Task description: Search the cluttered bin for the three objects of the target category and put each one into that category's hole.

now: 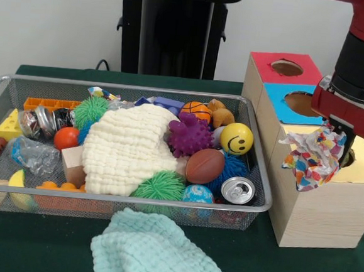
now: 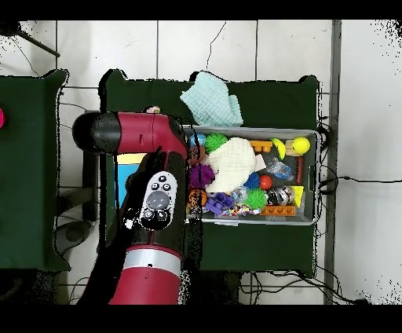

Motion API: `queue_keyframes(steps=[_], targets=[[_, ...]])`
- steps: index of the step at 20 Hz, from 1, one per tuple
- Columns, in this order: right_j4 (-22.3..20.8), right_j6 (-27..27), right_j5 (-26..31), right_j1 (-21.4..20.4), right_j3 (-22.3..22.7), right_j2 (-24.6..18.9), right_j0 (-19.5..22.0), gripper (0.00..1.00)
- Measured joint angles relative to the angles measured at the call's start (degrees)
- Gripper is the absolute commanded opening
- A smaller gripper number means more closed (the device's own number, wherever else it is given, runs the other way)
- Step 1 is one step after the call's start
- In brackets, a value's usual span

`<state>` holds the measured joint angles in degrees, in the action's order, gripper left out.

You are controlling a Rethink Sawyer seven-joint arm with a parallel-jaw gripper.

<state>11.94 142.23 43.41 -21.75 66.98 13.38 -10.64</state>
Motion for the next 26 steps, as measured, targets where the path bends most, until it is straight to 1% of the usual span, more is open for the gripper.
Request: queue_keyframes(steps=[10,15,26], targets=[[-0.11,0.0,-6.43,-1.71,4.17,0.11,-0.76,0.0],[-0.08,0.0,-7.69,-2.08,5.07,0.08,-0.77,0.0],[0.02,0.0,-8.33,-2.31,5.61,-0.17,-0.6,0.0]])
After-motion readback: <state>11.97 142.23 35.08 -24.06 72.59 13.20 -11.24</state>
